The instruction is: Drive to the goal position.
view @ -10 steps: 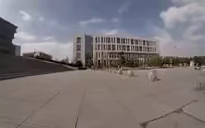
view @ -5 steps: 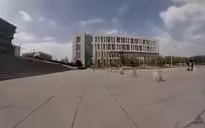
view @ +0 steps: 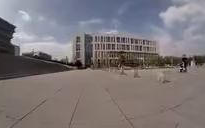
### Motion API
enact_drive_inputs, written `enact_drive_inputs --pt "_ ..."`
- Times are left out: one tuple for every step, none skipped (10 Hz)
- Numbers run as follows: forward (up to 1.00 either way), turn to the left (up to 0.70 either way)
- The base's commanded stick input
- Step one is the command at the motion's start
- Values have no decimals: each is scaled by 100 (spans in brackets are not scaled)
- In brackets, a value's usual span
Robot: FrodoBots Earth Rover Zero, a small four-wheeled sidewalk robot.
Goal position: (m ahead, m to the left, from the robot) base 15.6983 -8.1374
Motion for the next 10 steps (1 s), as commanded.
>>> enact_drive_inputs --pt "0 0" --pt "0 0" --pt "0 0" --pt "0 0" --pt "0 0" --pt "0 0" --pt "0 0" --pt "7 0" --pt "47 0" --pt "70 0"
